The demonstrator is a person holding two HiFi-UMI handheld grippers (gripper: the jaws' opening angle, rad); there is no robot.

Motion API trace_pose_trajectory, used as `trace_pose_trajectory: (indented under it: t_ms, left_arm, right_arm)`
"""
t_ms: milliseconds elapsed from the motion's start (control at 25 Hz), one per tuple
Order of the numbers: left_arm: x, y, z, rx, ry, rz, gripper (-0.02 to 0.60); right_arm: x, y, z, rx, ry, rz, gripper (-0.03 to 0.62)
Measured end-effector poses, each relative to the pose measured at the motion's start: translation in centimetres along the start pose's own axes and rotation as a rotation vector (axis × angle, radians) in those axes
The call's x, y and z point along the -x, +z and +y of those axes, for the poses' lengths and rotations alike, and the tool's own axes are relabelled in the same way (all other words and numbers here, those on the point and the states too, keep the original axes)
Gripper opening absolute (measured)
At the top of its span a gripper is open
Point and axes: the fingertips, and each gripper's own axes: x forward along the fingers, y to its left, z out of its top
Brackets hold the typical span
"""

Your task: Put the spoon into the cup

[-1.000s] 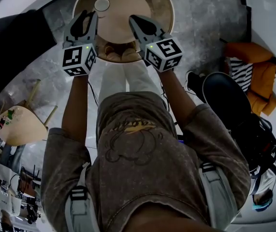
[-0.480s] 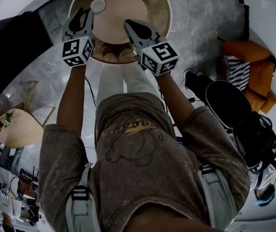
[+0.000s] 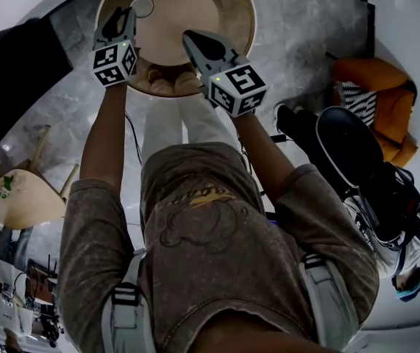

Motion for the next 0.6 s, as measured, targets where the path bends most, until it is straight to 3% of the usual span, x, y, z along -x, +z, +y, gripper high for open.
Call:
trace_pose_trajectory:
  t_ms: [600]
  left_arm:
    - [-3.2,-4.3,0.0,0.019,0.005,0.111,0.132]
  right_arm:
    - [0.2,-1.5,-1.3,-0.024,-0.008,0.029,0.020]
